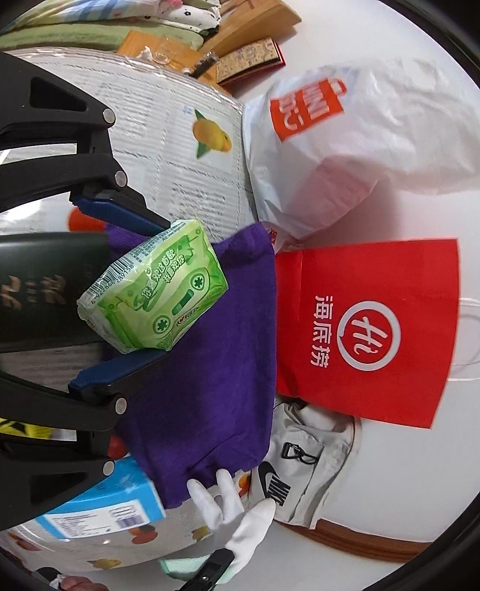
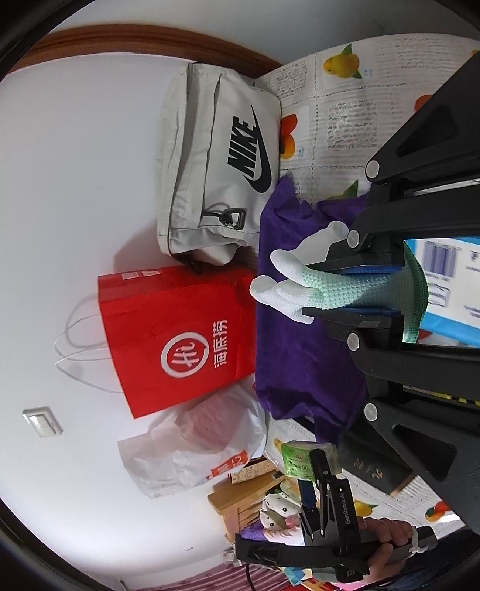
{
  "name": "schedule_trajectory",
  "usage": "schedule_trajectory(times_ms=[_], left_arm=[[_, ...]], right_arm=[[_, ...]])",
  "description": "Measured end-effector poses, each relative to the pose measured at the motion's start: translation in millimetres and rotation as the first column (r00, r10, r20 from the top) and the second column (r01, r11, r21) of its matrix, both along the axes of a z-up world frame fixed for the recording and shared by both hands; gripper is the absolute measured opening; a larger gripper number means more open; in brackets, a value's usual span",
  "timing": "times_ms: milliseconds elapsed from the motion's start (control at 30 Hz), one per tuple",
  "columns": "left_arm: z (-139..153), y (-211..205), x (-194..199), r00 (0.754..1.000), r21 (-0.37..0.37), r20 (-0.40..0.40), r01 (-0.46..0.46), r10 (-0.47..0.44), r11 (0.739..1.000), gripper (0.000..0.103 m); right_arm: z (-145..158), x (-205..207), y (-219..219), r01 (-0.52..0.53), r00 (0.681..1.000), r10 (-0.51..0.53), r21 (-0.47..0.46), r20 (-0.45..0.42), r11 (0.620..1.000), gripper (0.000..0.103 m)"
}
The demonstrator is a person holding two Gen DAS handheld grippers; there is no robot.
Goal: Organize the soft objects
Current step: 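Carry the glove with the right tool while the left tool carries the wipes pack to the purple towel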
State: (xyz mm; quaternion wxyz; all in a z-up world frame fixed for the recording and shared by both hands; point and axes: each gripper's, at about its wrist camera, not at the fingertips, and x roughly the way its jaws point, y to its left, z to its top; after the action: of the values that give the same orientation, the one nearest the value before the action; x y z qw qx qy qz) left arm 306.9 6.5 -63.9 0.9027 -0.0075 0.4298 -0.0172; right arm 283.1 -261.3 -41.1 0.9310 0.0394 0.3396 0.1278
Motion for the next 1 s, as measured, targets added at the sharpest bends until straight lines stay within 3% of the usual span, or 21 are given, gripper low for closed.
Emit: schedule_trajectory(times_ms=[433,1000], left_arm=[[-29,-8,65,0.998,-0.032,-0.063,0.001,-0.003,0.999,0.061],[-49,-6,108,0.992,-0.044,-0.125,-0.028,0.022,0.999,0.062]], right_arm=[[-42,50,4,-0.053,0.995,0.048,-0.052,-0.091,0.997,0.013],[-67,85,4,-0.106,0.982,0.094,-0.067,-0.162,0.992,0.015]])
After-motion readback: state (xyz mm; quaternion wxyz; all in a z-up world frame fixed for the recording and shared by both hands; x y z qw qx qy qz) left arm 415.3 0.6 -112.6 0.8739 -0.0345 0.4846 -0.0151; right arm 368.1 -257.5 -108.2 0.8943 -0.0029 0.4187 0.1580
